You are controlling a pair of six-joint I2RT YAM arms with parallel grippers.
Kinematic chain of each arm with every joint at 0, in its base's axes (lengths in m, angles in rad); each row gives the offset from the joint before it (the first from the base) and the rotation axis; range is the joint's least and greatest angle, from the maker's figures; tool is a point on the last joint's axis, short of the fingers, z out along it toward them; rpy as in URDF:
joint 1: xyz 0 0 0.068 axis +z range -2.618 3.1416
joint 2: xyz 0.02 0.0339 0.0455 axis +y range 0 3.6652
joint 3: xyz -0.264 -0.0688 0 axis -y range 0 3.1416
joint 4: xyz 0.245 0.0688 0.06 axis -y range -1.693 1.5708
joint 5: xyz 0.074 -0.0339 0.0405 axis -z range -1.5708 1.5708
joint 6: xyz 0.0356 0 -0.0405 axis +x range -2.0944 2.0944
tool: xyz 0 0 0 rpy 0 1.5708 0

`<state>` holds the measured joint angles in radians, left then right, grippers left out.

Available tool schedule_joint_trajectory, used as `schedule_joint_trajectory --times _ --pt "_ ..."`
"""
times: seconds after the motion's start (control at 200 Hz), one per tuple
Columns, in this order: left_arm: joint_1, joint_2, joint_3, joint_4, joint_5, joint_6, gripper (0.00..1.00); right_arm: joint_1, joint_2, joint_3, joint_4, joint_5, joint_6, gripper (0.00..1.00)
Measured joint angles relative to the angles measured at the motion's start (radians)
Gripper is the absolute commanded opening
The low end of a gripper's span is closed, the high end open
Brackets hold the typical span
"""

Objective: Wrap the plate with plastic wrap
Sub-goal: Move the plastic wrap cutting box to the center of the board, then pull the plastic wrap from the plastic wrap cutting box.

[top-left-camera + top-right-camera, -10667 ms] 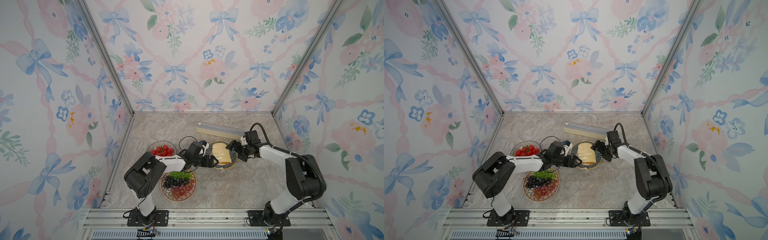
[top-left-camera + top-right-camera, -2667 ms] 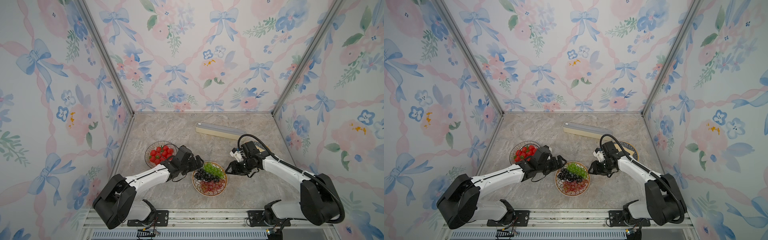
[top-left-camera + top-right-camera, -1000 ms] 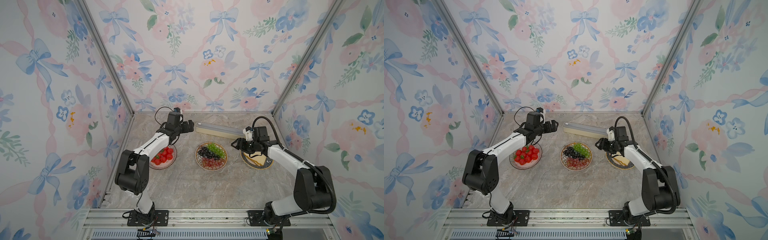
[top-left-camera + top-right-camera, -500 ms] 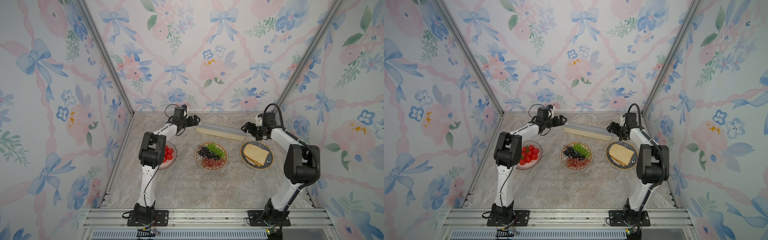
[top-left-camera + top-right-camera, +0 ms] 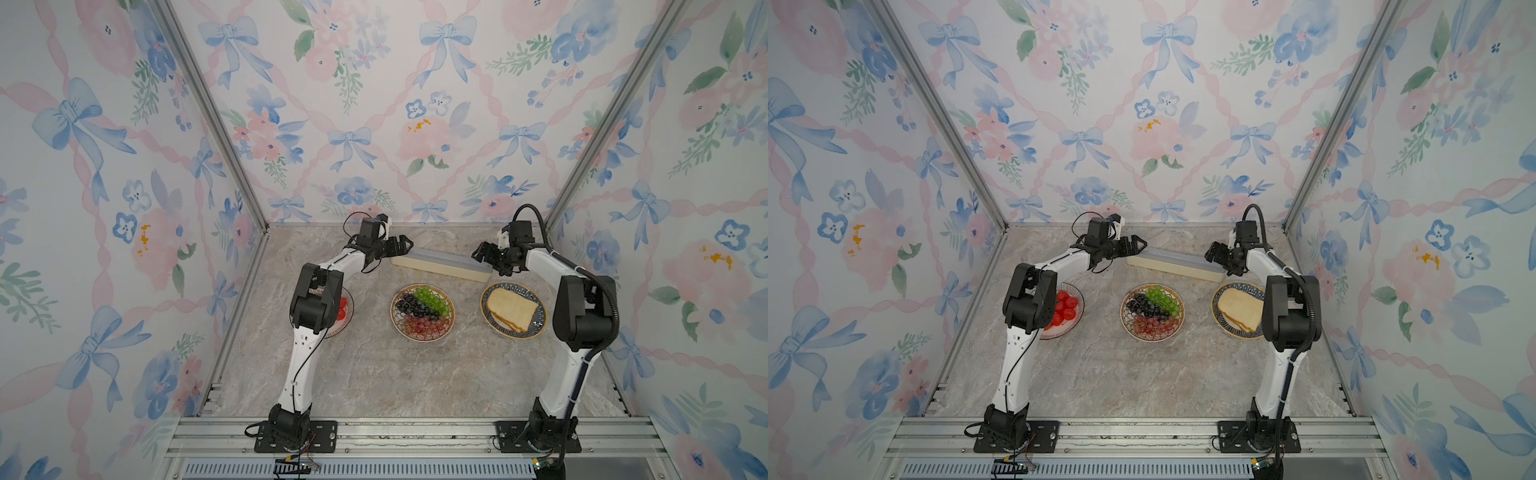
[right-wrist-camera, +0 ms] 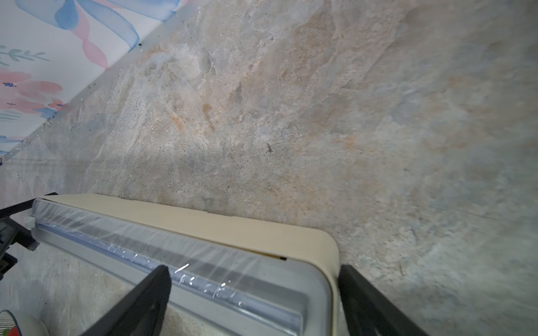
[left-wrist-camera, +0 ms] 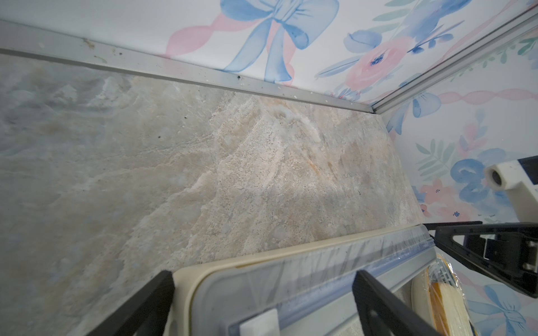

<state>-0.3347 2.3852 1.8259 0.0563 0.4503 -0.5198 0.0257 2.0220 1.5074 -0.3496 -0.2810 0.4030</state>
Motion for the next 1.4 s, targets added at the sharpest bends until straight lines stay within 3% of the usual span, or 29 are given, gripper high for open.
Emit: schedule_joint_trajectory --times 0.26,0.615,0.81,0.905,1.19,1.395 --pt "0.014 -0.089 -0.121 -0.006 -0.021 0.02 0.98 0.044 0.0 0.005 -0.018 0.016 0.0 0.9" --pt "0.016 -0.343 -0.458 0.023 -0.063 0.037 0.98 0.124 0.0 0.004 -0.038 0.018 -0.004 0.9" --pt "0.001 -0.464 -0.602 0.077 -0.061 0.022 0.98 0.171 -0.077 -0.117 -0.037 0.006 0.011 0.91" --pt "0.008 -0.493 -0.627 0.078 -0.074 0.022 0.98 0.174 -0.114 -0.118 -0.09 0.063 -0.006 0.92" --pt "0.061 -0.685 -0.735 0.087 -0.208 0.017 0.98 0.241 -0.147 0.097 -0.279 0.253 -0.113 0.89" --pt "0.091 -0.735 -0.802 0.103 -0.23 -0.024 0.98 0.331 -0.023 0.291 -0.363 0.287 -0.135 0.86"
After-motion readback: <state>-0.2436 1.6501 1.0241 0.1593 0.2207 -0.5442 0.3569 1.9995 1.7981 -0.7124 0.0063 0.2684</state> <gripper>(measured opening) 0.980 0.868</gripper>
